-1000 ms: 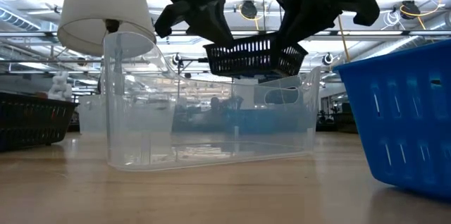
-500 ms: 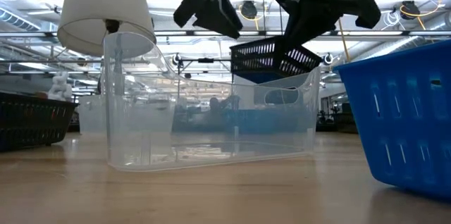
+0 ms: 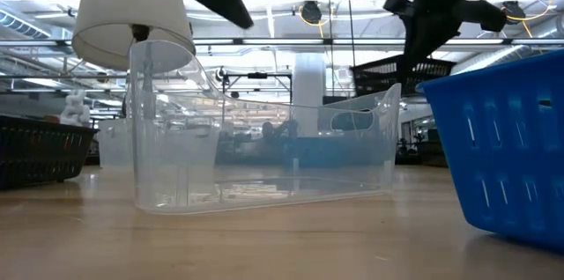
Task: Stack baskets by color
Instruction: Stack the middle black bin on top of the top black bin
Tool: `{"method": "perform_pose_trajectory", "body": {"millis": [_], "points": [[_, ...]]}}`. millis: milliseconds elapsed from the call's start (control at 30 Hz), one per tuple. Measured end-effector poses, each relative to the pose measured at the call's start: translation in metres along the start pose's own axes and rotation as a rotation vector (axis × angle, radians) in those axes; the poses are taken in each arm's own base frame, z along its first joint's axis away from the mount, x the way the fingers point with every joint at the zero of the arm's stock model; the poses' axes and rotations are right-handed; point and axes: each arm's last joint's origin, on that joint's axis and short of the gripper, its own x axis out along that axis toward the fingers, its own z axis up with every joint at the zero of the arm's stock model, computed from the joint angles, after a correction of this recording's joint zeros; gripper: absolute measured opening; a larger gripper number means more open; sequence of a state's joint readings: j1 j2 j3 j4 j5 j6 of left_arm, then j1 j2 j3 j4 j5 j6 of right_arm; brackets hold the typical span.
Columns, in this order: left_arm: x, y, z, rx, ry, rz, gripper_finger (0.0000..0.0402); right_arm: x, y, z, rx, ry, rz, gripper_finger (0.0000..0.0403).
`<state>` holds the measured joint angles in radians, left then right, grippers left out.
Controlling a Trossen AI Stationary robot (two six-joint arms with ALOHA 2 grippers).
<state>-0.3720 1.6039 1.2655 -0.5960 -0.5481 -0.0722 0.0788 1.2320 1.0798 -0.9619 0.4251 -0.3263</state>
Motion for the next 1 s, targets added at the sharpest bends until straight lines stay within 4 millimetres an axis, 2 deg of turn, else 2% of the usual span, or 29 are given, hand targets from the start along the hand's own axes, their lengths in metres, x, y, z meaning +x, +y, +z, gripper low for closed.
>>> {"method": "perform_pose_trajectory", "body": {"millis": [200, 400, 567, 1000], "points": [[-0.025, -0.037, 0.000, 0.003, -0.091, 0.010, 0.0193, -0.012, -0.022, -0.027, 0.103, 0.032, -0.027, 0.0007], [-0.039, -0.055, 0.000, -0.029, -0.161, 0.010, 0.0187, -0.023, -0.040, -0.049, 0.138, 0.018, -0.034, 0.0006], [-0.038, -0.066, -0.004, -0.055, -0.185, 0.023, 0.0186, -0.027, -0.051, -0.063, 0.120, 0.014, -0.047, 0.0006], [-0.010, -0.078, -0.027, -0.106, -0.355, 0.006, 0.0186, -0.021, -0.072, -0.092, 0.208, 0.105, -0.003, 0.0006]]}}
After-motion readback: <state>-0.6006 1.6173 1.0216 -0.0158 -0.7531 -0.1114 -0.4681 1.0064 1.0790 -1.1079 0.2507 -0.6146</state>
